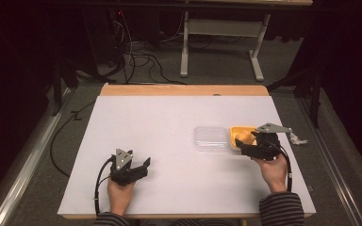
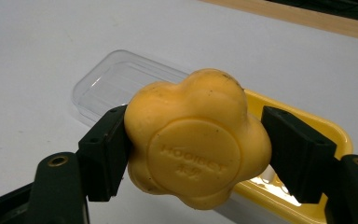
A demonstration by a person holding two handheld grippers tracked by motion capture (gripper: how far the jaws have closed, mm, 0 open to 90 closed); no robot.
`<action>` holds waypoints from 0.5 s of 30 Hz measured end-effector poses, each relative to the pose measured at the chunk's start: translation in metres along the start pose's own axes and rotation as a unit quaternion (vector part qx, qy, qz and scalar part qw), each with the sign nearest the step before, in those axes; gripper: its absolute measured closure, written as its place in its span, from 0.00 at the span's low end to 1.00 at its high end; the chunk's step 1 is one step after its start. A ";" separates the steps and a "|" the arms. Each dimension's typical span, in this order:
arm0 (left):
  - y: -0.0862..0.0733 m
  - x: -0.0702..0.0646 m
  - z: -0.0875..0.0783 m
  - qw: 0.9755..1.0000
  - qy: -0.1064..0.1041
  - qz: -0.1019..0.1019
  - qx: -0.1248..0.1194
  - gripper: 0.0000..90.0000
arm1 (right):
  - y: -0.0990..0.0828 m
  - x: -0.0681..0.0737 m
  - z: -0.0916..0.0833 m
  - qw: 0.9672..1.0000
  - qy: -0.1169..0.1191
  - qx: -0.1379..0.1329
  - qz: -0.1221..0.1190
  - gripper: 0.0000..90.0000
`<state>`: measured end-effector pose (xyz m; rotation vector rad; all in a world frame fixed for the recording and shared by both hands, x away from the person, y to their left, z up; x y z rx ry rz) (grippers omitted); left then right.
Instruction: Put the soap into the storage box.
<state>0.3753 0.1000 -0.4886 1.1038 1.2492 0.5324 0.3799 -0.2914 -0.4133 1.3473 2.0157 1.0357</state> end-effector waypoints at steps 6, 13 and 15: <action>0.000 0.000 0.000 1.000 -0.003 0.004 0.001 0.27 | 0.001 -0.006 0.008 1.000 -0.002 0.013 -0.004 0.31; 0.000 0.000 0.000 1.000 0.000 0.002 0.002 0.27 | 0.003 -0.017 0.016 1.000 -0.003 0.020 -0.001 0.31; 0.000 0.000 0.000 1.000 0.000 0.000 0.002 0.27 | 0.003 -0.018 0.017 1.000 -0.004 0.023 0.000 0.31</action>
Point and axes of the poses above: each handheld gripper's, and its own axes: z roughly forward along the jaws, y roughly out of its top, x roughly to its left, the point moved 2 cm from there along z, roughly forward along the jaws, and after that the axes turned 3 degrees about -x, right-handed, at the moved point
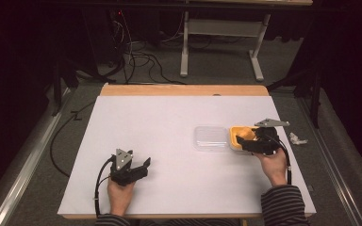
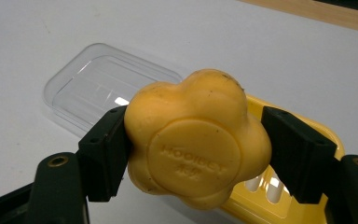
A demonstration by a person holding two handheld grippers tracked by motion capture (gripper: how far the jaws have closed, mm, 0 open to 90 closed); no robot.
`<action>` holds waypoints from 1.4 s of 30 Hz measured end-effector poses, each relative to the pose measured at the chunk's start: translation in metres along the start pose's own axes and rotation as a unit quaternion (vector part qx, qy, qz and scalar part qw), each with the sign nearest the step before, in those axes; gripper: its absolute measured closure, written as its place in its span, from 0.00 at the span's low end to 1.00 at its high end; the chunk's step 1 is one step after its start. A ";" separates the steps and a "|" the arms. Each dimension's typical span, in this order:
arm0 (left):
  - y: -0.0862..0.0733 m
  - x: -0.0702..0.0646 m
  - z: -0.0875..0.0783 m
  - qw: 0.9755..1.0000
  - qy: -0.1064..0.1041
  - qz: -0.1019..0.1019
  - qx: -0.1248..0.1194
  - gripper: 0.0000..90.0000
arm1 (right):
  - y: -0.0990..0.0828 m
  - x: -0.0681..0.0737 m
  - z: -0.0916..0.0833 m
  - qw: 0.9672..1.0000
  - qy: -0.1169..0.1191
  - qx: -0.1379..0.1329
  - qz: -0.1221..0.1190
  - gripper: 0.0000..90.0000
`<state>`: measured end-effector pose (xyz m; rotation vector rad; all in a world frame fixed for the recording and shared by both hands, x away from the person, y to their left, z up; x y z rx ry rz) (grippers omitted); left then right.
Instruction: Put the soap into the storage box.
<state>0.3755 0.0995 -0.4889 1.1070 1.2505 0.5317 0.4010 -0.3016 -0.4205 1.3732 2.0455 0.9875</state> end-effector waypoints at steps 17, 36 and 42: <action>0.000 -0.001 -0.001 1.000 -0.006 0.005 -0.001 0.27 | 0.002 -0.017 0.019 0.998 -0.022 0.050 0.019 0.31; 0.000 0.000 0.000 1.000 -0.001 0.001 0.002 0.27 | -0.002 -0.027 0.034 0.997 -0.026 0.072 0.029 0.31; -0.001 -0.001 0.001 1.000 0.000 0.001 0.003 0.27 | -0.003 -0.027 0.041 0.995 -0.023 0.090 0.031 0.31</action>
Point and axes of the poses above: each handheld gripper's, and its own axes: z roughly forward along the jaws, y roughly out of its top, x roughly to its left, the point moved 2 cm from there along z, roughly forward along the jaws, and after that the axes turned 3 degrees about -x, right-handed, at the moved point
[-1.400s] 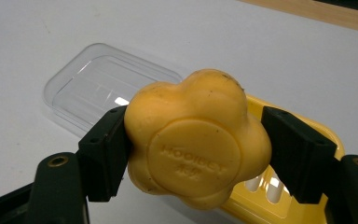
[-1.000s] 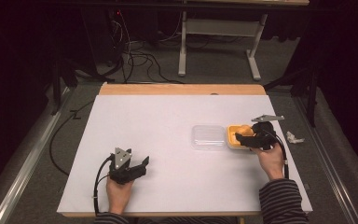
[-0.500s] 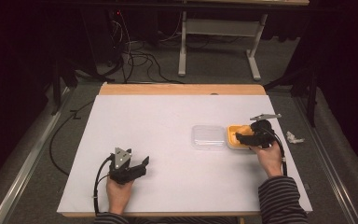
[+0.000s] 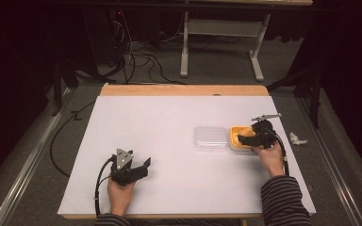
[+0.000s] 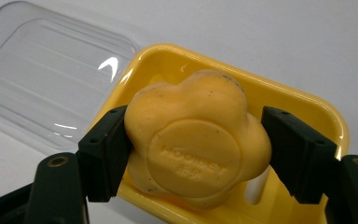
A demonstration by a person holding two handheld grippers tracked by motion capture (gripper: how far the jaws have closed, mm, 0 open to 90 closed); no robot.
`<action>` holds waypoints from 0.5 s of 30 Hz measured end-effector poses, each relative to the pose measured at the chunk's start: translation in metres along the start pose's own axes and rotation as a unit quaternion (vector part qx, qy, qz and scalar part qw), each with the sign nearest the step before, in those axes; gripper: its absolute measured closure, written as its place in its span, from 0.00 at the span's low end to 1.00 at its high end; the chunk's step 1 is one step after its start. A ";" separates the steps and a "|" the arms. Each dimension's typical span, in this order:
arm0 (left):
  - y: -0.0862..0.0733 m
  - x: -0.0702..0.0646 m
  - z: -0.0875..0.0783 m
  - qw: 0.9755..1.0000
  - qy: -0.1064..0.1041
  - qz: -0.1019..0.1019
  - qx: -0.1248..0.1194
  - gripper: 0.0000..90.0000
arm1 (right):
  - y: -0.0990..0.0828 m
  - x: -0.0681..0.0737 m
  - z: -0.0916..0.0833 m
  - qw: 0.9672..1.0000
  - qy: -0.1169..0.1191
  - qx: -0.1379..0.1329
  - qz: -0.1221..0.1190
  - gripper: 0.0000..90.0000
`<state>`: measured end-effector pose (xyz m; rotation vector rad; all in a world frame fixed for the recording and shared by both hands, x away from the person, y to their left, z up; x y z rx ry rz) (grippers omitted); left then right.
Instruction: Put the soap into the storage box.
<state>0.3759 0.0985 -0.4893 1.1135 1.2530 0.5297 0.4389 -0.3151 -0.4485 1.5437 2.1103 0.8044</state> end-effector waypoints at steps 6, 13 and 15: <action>-0.001 -0.001 -0.001 1.000 0.000 0.006 -0.003 0.27 | 0.000 0.000 0.006 1.000 -0.001 0.008 0.001 0.31; 0.000 0.000 -0.001 1.000 0.000 0.006 -0.003 0.27 | -0.001 -0.001 0.009 1.000 -0.003 0.001 0.001 0.30; 0.000 -0.001 -0.001 1.000 -0.001 0.007 -0.005 0.27 | -0.001 0.000 0.009 1.000 -0.003 0.000 0.000 0.30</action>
Point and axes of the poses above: each handheld gripper's, and its own axes: z roughly forward along the jaws, y roughly out of its top, x roughly to its left, the point moved 2 cm from there along z, roughly forward along the jaws, and after that the axes turned 3 degrees about -x, right-handed, at the moved point
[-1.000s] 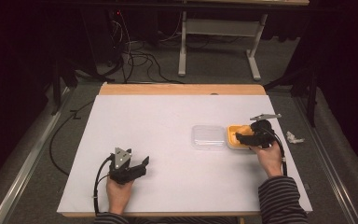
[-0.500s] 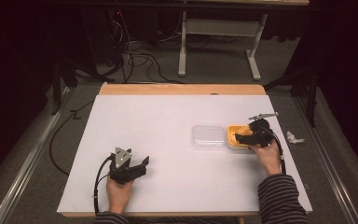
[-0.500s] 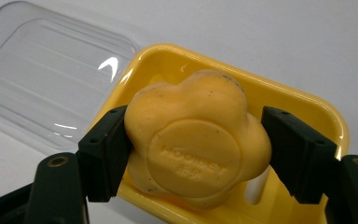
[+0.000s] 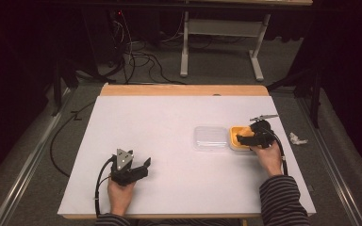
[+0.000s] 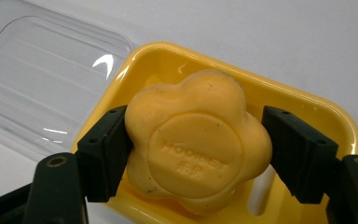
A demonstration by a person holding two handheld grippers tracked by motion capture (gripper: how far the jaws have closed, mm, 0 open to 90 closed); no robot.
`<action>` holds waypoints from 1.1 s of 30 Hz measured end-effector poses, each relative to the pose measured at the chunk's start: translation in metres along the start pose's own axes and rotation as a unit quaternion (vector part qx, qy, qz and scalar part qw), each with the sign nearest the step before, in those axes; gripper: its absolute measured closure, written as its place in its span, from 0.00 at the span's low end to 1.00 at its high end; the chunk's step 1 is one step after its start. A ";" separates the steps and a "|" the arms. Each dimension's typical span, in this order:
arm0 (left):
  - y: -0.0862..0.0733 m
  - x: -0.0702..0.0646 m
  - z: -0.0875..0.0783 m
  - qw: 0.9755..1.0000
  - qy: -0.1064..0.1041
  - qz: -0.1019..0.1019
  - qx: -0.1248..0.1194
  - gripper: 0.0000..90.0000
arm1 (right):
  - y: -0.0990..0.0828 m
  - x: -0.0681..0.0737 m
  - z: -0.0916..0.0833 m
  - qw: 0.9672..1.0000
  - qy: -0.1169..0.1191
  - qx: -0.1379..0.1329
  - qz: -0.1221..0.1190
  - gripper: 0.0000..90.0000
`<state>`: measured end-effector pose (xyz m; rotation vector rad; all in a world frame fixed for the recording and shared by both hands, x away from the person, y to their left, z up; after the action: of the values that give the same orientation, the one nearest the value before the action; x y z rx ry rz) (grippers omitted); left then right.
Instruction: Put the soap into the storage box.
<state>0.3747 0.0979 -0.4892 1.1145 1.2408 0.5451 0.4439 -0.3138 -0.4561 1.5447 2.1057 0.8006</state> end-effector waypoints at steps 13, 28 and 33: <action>0.000 0.000 0.000 1.000 -0.001 0.000 0.000 0.26 | 0.000 0.002 -0.004 1.000 -0.012 -0.020 -0.003 0.32; 0.001 0.002 0.000 1.000 0.002 -0.006 0.002 0.26 | 0.003 0.008 -0.026 0.998 0.006 -0.066 -0.009 0.34; 0.001 0.001 0.000 1.000 -0.002 -0.003 0.002 0.26 | 0.002 0.009 -0.032 0.997 0.008 -0.078 -0.009 0.34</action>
<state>0.3746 0.0991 -0.4890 1.1151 1.2416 0.5362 0.4227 -0.3115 -0.4304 1.4415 2.0125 0.9488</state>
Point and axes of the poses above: each handheld gripper's, and its own axes: z roughly forward along the jaws, y roughly out of its top, x roughly to its left, the point moved 2 cm from there along z, roughly forward along the jaws, and after that the axes turned 3 degrees about -x, right-handed, at the moved point
